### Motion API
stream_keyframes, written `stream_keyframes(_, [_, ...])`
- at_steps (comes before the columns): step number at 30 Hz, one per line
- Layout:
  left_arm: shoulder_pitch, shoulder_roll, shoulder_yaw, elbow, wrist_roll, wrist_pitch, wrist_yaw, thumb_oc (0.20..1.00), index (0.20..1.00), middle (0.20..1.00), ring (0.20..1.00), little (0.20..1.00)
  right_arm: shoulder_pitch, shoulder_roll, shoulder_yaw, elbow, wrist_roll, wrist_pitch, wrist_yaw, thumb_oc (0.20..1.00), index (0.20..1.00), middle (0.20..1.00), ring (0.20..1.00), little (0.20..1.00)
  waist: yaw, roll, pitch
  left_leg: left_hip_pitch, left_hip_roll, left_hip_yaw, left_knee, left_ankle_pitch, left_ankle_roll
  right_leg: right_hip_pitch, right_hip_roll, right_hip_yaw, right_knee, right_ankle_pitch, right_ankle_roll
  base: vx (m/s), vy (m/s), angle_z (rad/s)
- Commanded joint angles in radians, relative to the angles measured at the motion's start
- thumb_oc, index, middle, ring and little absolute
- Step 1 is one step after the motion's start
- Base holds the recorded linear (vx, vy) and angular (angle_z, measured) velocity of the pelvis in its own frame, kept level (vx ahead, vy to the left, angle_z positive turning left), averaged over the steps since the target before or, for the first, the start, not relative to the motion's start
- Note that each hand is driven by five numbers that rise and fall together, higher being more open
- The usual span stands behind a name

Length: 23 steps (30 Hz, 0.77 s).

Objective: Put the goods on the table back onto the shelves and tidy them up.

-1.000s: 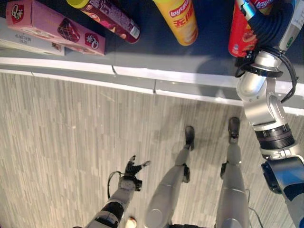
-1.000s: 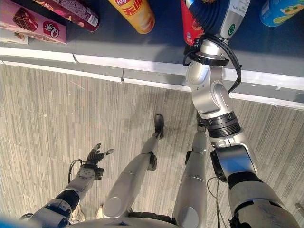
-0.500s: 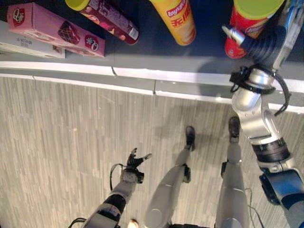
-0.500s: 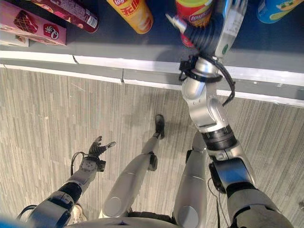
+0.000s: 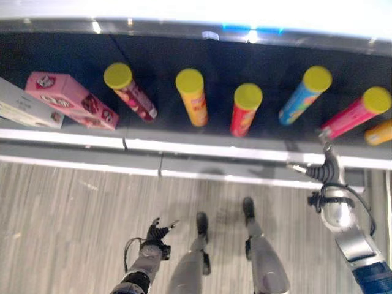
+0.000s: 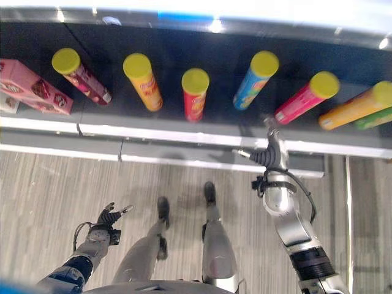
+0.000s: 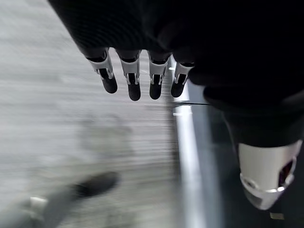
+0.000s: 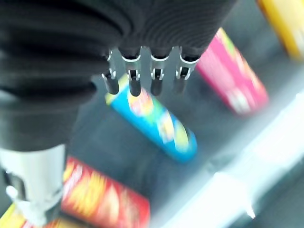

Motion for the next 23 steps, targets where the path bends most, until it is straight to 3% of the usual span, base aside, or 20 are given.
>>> stream_keyframes(1, [0.004,0.038,0.001,0.035,0.064,-0.009,-0.087,1.0,1.0,1.0,1.0,1.0,-0.054,-0.09,0.059,0.086,0.24,-0.027,0.296,1.0,1.0,1.0,1.0,1.0,0.007,0.049,-0.029,0.032,0.025,0.019,0.009,-0.068,-0.036,0.054,-0.08,-0.039,0.049,-0.073,0.082,0.09,-0.052,-0.13])
stream_keyframes(4, [0.031,0.033,-0.023,0.044,0.068,-0.02,-0.142,1.0,1.0,1.0,1.0,1.0,-0.005,-0.054,0.106,0.346,0.328,0.025,0.419,1.0,1.0,1.0,1.0,1.0,0.007,0.039,-0.068,0.073,0.033,0.018,0.009,-0.08,-0.042,0.095,-0.075,-0.052,0.057,-0.093,0.08,0.09,-0.057,0.02])
stream_keyframes(6, [0.061,0.037,-0.032,0.054,0.073,-0.022,-0.165,1.0,1.0,1.0,1.0,1.0,0.023,-0.016,0.109,0.531,0.306,0.057,0.442,1.0,1.0,1.0,1.0,1.0,0.01,0.036,-0.091,0.1,0.038,0.018,0.009,-0.088,-0.043,0.117,-0.073,-0.058,0.063,-0.104,0.078,0.09,-0.059,0.16])
stream_keyframes(13, [0.126,0.034,-0.004,0.156,0.076,-0.011,-0.21,1.0,1.0,1.0,1.0,1.0,0.037,0.141,0.002,1.058,0.184,0.095,0.392,1.0,1.0,1.0,1.0,1.0,0.011,0.032,-0.155,0.195,0.055,0.025,0.009,-0.122,-0.042,0.191,-0.057,-0.06,0.081,-0.139,0.07,0.09,-0.054,-0.03])
stream_keyframes(18, [0.116,0.039,0.016,0.185,0.062,-0.007,-0.212,1.0,1.0,1.0,1.0,1.0,-0.006,0.191,-0.063,1.225,0.133,0.099,0.317,1.0,1.0,1.0,1.0,1.0,0.007,0.037,-0.196,0.255,0.072,0.03,0.009,-0.139,-0.044,0.24,-0.042,-0.064,0.087,-0.164,0.062,0.07,-0.062,-0.14])
stream_keyframes(23, [0.114,0.035,0.009,0.174,0.063,-0.012,-0.216,1.0,1.0,1.0,1.0,1.0,-0.023,0.196,-0.044,1.205,0.11,0.091,0.301,1.0,1.0,1.0,1.0,1.0,0.011,0.038,-0.208,0.272,0.08,0.027,0.009,-0.144,-0.048,0.267,-0.036,-0.07,0.082,-0.174,0.056,0.03,-0.049,-0.03])
